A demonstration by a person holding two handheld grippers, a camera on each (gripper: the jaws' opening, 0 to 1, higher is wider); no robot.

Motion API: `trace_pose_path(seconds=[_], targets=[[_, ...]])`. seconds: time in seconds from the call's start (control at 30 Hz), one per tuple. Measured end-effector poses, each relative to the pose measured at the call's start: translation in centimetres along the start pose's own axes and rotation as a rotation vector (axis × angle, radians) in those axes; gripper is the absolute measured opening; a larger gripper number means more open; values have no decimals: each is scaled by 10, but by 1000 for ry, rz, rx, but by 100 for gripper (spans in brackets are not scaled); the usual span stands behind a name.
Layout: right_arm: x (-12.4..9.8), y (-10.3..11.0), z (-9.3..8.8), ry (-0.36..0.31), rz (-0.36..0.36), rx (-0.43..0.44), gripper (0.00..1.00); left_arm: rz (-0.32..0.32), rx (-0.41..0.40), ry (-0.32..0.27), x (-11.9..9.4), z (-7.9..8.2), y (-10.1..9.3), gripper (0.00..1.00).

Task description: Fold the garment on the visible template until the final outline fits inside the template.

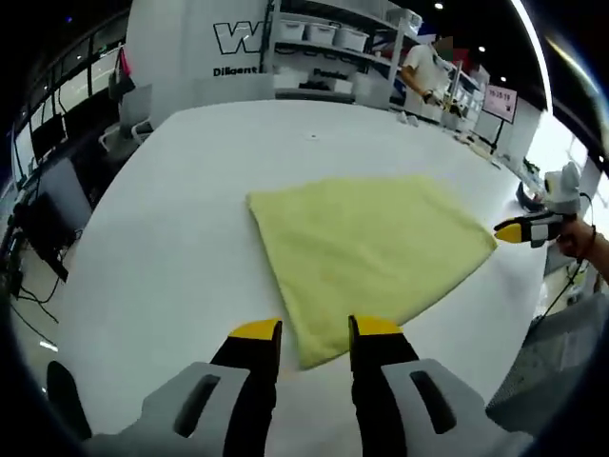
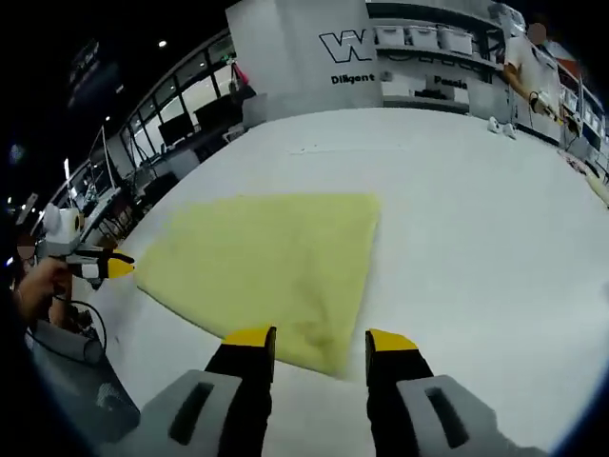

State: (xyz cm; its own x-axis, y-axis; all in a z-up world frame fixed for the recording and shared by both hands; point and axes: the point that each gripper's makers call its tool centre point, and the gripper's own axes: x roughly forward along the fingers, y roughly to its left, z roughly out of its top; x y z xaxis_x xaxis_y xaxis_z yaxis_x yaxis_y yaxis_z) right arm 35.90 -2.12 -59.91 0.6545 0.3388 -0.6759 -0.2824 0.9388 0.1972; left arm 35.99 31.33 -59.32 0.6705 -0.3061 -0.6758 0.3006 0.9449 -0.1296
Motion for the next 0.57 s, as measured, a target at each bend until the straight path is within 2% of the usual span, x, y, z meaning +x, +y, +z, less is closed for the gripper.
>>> trace_pose_path(seconds=[0.13,0.23,0.33,0.5,0.57], targets=[[-8,12,3,-2,18,-32,43,-14,-2,-26,-16,9,-9,40],[-15,21,3,-2,34,-31,52,-21,1,-46,-30,15,-17,45],[-21,28,5,-13,43,-33,56,-22,7,-78,-39,19,-22,48],[-33,41,9,-47,65,-29,61,-17,-20,-111,-46,17,-26,51],[-37,45,8,-42,74,-26,66,-17,-28,-106,-49,16,-27,52]])
